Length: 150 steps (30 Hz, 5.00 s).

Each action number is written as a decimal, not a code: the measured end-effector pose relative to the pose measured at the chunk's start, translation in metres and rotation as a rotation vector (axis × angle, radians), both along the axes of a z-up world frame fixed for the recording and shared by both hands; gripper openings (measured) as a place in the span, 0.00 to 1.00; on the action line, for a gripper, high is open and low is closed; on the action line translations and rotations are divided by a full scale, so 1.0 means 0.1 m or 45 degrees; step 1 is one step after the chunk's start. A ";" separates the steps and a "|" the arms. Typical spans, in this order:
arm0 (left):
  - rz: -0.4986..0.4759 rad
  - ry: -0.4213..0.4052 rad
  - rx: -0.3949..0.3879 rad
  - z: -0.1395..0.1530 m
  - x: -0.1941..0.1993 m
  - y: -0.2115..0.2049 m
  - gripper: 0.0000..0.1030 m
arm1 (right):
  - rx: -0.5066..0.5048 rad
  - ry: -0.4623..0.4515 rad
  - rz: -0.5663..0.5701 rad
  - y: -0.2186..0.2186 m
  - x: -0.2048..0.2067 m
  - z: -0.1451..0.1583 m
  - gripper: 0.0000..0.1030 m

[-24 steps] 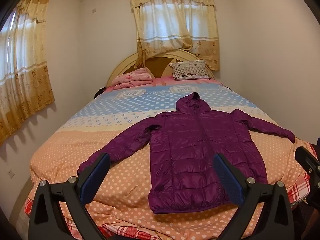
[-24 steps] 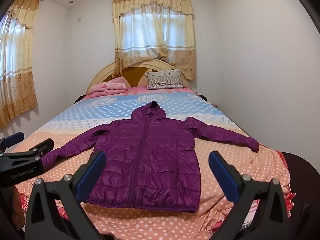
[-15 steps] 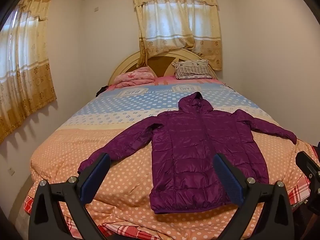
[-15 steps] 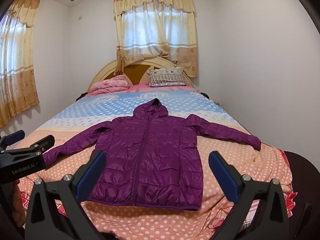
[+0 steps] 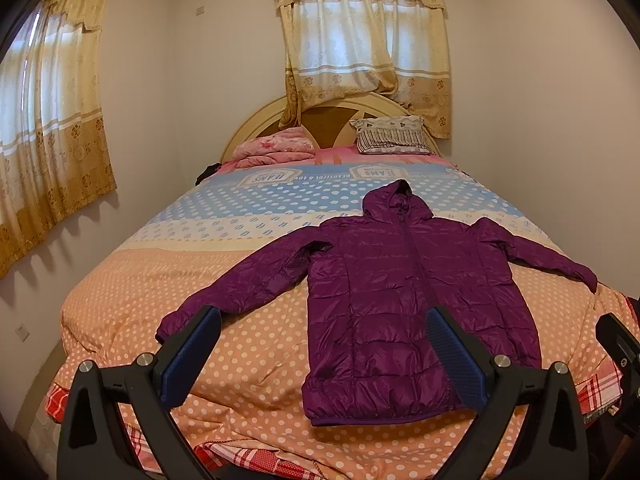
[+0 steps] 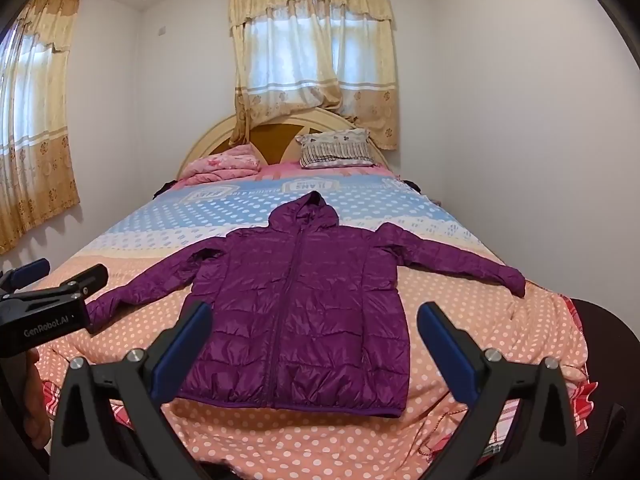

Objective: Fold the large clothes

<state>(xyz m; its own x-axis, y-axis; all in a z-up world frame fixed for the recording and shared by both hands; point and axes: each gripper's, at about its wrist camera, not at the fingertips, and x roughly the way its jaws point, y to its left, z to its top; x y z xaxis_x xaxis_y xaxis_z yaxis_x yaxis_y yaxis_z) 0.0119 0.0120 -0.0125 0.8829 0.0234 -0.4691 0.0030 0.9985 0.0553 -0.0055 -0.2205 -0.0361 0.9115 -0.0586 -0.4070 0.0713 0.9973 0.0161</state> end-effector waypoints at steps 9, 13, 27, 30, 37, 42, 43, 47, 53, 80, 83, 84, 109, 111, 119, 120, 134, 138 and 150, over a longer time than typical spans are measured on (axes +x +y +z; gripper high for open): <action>0.009 -0.003 0.003 0.01 -0.01 0.03 0.99 | 0.000 0.006 0.002 0.00 0.00 -0.01 1.00; 0.017 -0.004 0.013 0.00 -0.02 0.04 0.99 | 0.001 0.003 0.000 0.01 0.01 -0.01 1.00; 0.024 0.001 0.016 0.00 0.01 0.04 0.99 | -0.003 0.009 0.010 0.03 0.01 -0.05 1.00; 0.023 0.003 0.016 0.00 0.01 0.05 0.99 | -0.002 0.009 0.010 0.03 0.01 -0.05 1.00; 0.026 0.012 0.016 -0.04 0.02 0.05 0.99 | -0.001 0.013 0.014 0.06 0.01 -0.08 1.00; 0.024 0.016 0.015 -0.06 0.01 0.05 0.99 | -0.003 0.014 0.014 0.08 0.01 -0.09 1.00; 0.026 0.013 0.015 -0.04 0.03 0.05 0.99 | -0.003 0.013 0.014 0.08 0.01 -0.09 1.00; 0.026 0.014 0.014 -0.04 0.02 0.05 0.99 | -0.002 0.015 0.015 0.08 0.01 -0.08 1.00; 0.026 0.015 0.017 -0.04 0.03 0.05 0.99 | 0.000 0.018 0.018 0.08 0.01 -0.09 1.00; 0.033 0.075 0.044 -0.32 0.39 0.06 0.99 | 0.134 0.168 0.072 -0.29 0.44 -0.48 1.00; 0.020 0.070 0.047 -0.41 0.63 0.02 0.99 | 0.160 0.199 0.029 -0.57 0.68 -0.65 1.00; 0.013 0.069 0.056 -0.45 0.73 0.00 0.99 | 0.160 0.205 0.010 -0.66 0.75 -0.68 1.00; 0.069 0.249 0.244 -1.26 3.06 -0.47 0.99 | 0.470 0.508 -0.867 -4.20 2.20 -1.29 0.80; 0.080 0.250 0.261 -1.29 3.15 -0.49 0.99 | 0.498 0.550 -0.877 -4.28 2.26 -1.40 0.72; 0.138 0.339 0.291 -1.55 3.67 -0.45 0.99 | 0.572 0.545 -0.739 -4.42 2.28 -1.51 0.17; 0.146 0.356 0.271 -1.57 3.71 -0.41 0.99 | 0.554 0.527 -0.743 -4.41 2.23 -1.44 0.16; 0.216 0.299 0.161 -1.34 3.80 0.07 0.99 | 0.211 0.210 -0.421 -2.96 2.63 -0.25 0.14; 0.217 0.298 0.148 -1.34 3.75 0.16 0.99 | 0.136 0.226 -0.249 -2.26 2.92 -0.28 0.14; 0.199 0.304 0.132 -1.40 3.65 0.32 0.99 | 0.089 0.346 0.087 -0.79 3.48 -0.94 0.14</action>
<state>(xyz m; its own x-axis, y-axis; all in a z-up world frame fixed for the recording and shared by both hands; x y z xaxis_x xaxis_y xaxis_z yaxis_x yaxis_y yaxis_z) 0.3773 0.0437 -0.1525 0.7298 0.2088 -0.6510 -0.1250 0.9769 0.1732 0.3426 -0.2995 -0.1305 0.7696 0.0364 -0.6375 0.0149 0.9971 0.0748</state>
